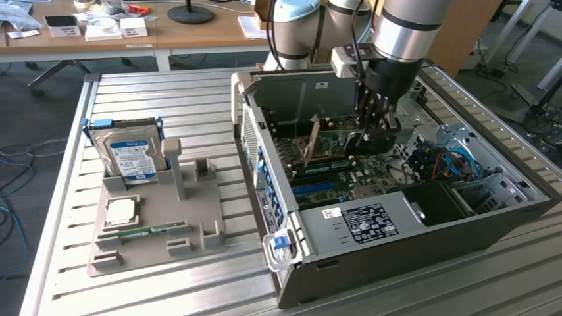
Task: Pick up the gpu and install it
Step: 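Insert the gpu into the slot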
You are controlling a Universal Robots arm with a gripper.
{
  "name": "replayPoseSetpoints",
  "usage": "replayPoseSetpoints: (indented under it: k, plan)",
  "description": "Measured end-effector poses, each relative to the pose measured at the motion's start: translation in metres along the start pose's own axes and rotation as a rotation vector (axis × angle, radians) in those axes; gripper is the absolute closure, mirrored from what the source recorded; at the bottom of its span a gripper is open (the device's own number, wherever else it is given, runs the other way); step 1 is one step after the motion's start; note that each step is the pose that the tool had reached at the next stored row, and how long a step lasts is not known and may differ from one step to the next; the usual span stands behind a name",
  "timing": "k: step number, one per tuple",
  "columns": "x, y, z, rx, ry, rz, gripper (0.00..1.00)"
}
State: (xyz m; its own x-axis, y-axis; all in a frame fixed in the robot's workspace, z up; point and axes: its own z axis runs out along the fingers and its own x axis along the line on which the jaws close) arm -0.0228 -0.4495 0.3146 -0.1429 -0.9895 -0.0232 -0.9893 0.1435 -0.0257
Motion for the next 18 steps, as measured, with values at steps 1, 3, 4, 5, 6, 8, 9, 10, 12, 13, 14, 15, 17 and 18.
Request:
replayPoseSetpoints:
  k: [1,3,4,5,6,8,9,10,12,13,14,15,17,18]
  plan:
    - [0.000,0.0006,0.0007,0.0000,-0.0001,-0.001,0.73]
    - [0.000,0.0012,0.0023,0.0000,-0.0004,-0.007,0.73]
    - [0.000,0.0014,0.0030,-0.0001,-0.0003,-0.011,0.73]
    - [0.000,0.0016,0.0036,-0.0002,-0.0005,-0.016,0.73]
    - [0.000,0.0019,0.0042,-0.0004,-0.0006,-0.021,0.73]
    - [0.000,0.0025,0.0056,-0.0007,-0.0008,-0.034,0.73]
    - [0.000,0.0030,0.0064,-0.0008,-0.0011,-0.040,0.73]
    - [0.000,0.0038,0.0072,-0.0009,-0.0013,-0.045,0.73]
    - [0.000,0.0059,0.0089,-0.0011,-0.0014,-0.051,0.73]
    - [0.000,0.0068,0.0099,-0.0011,-0.0015,-0.054,0.73]
    - [0.001,0.0077,0.0108,-0.0012,-0.0015,-0.057,0.73]
    - [0.001,0.0084,0.0115,-0.0012,-0.0016,-0.060,0.73]
    - [0.001,0.0097,0.0125,-0.0015,-0.0017,-0.067,0.73]
    - [0.001,0.0107,0.0129,-0.0016,-0.0017,-0.071,0.73]
